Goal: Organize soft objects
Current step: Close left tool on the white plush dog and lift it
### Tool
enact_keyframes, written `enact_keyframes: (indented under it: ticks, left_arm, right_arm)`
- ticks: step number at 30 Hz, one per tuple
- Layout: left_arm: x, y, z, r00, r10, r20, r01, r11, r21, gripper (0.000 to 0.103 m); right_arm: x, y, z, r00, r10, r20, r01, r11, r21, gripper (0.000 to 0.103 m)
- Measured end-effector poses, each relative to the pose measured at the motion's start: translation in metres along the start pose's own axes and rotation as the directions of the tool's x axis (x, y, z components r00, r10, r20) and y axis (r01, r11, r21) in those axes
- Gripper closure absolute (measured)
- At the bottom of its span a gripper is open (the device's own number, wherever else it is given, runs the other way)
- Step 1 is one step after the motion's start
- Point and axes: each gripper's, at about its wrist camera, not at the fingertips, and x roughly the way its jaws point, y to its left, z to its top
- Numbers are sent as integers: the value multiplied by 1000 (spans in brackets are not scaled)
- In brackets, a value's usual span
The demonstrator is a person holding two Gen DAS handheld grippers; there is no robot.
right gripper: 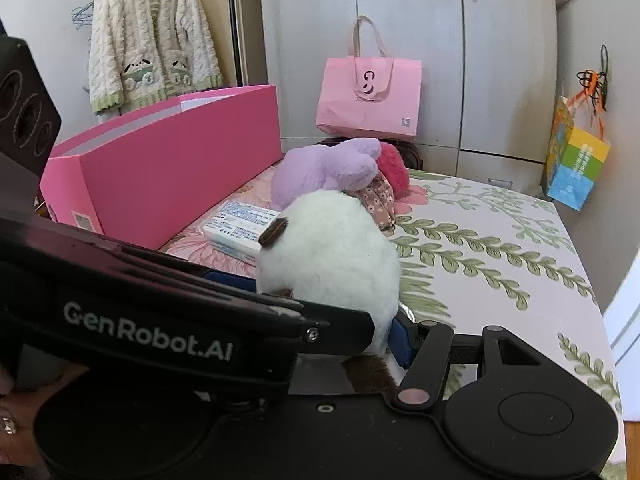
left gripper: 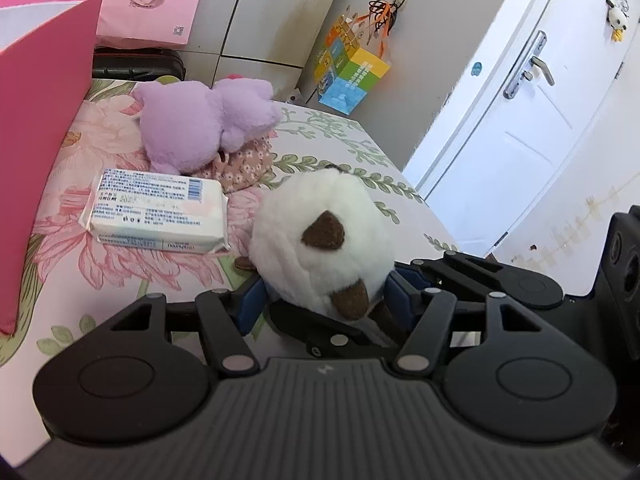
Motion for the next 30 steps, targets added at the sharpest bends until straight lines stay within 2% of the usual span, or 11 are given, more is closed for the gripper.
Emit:
enact_keyframes:
  ticks: [10,23,27,30]
  left_arm:
    - [-21,-12,-6,997,20,-72,-18,1000,17,41]
    - [-62,-16,-18,993,40,-112,-38,999,17,41]
    - [-83,-17,-23,990,75,-123,-71,997,33,41]
    - [-103,-21,-26,987,116,-113,-107,991,79,41]
  right_arm:
    - [-20,12,-8,1000,6,-25,-6,999,32,38]
    - [-47,48,-12,999,-5,-39,6,999,35,37]
    - [-55,61,-14,999,35,-30,-33,998,47,38]
    - [-63,76,-15,997,79,-17,-79,997,14,39]
